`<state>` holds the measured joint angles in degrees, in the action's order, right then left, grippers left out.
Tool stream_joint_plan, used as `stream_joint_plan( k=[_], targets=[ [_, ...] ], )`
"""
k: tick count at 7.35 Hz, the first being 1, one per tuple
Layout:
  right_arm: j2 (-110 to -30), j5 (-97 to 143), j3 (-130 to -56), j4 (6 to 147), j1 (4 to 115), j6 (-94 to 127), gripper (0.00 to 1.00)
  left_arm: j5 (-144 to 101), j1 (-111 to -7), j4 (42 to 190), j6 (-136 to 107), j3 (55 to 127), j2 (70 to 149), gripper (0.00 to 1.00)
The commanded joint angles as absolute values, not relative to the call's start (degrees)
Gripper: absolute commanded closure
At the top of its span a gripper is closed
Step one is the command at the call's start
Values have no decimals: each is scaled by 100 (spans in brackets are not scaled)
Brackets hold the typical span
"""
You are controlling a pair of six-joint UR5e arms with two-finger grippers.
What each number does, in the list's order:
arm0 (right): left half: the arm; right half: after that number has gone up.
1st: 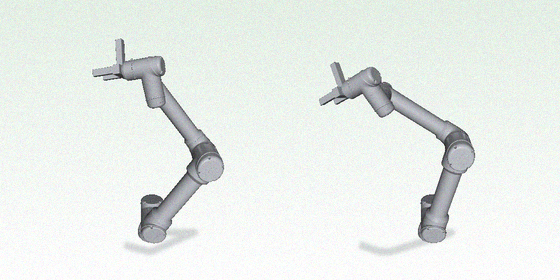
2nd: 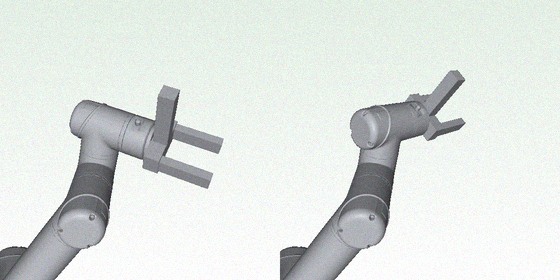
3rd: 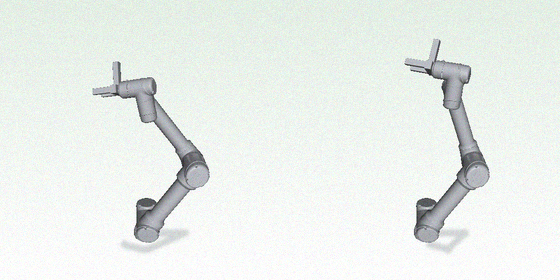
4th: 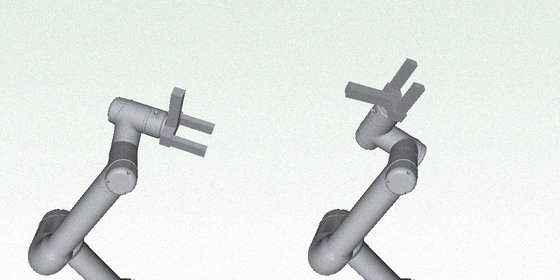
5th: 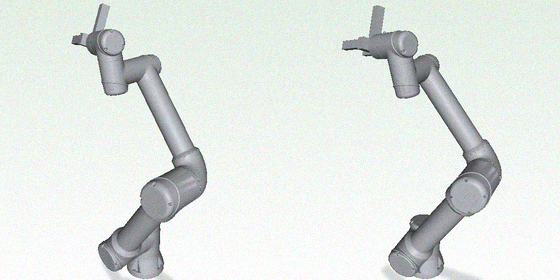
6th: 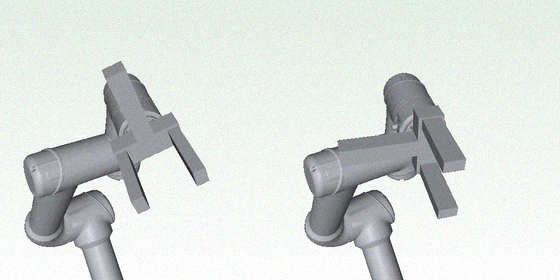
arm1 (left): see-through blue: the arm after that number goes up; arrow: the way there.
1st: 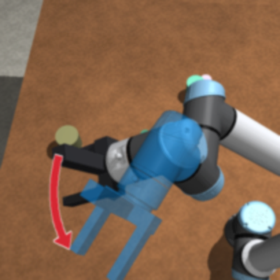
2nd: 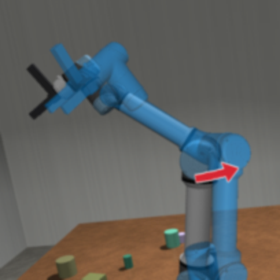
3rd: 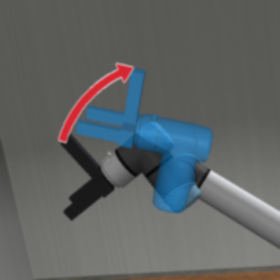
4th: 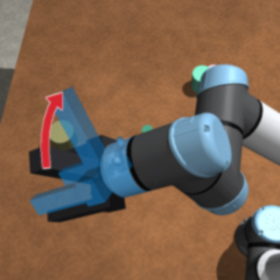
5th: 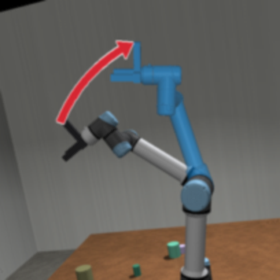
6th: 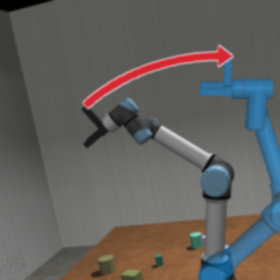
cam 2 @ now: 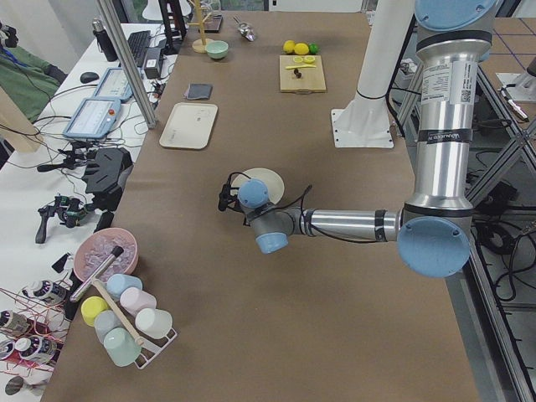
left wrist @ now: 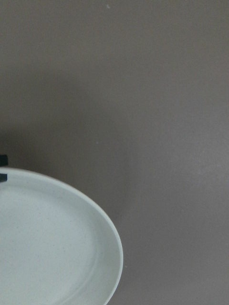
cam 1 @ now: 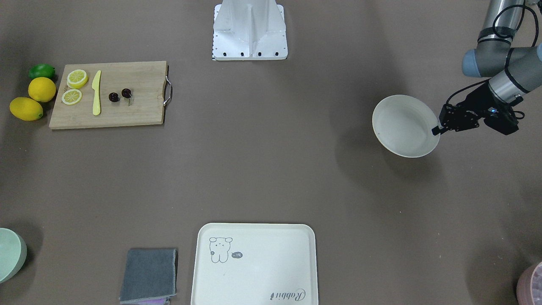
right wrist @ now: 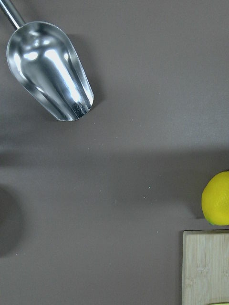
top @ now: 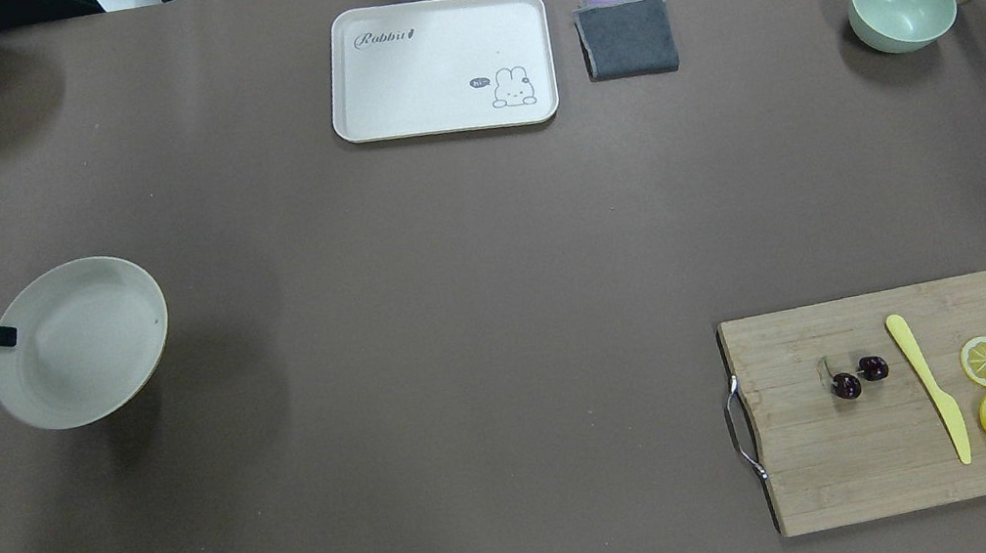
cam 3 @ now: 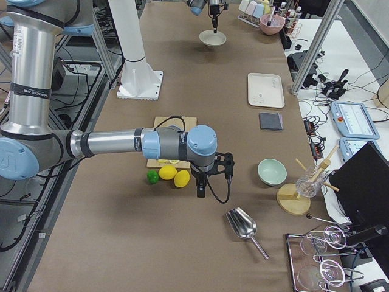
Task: Place red cherry on plate
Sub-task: 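Slide the white plate with the left gripper toward the table's middle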
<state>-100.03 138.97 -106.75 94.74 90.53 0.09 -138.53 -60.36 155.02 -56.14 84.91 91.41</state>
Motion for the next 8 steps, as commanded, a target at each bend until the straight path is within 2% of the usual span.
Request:
stream_joint_plan(
  k=[1, 3, 6, 8],
  targets=[
    [-10011, 13895, -10705, 9475, 9053, -35, 0, -13826, -6074, 15293, -6753, 8613, 9875, 100],
    [-9993, 13904, -10722, 9466, 9053, 0, 0, -13222, -5681, 14970, -7468, 8796, 10431, 100],
    [-9581, 14202, -10810, 9483, 8887, 35, 0, -11206, -4094, 12951, -7998, 10096, 10889, 100],
    [-9353, 14203, -10863, 9483, 8816, 44, 0, -9815, -2862, 12709, -8444, 10108, 11126, 100]
  ],
)
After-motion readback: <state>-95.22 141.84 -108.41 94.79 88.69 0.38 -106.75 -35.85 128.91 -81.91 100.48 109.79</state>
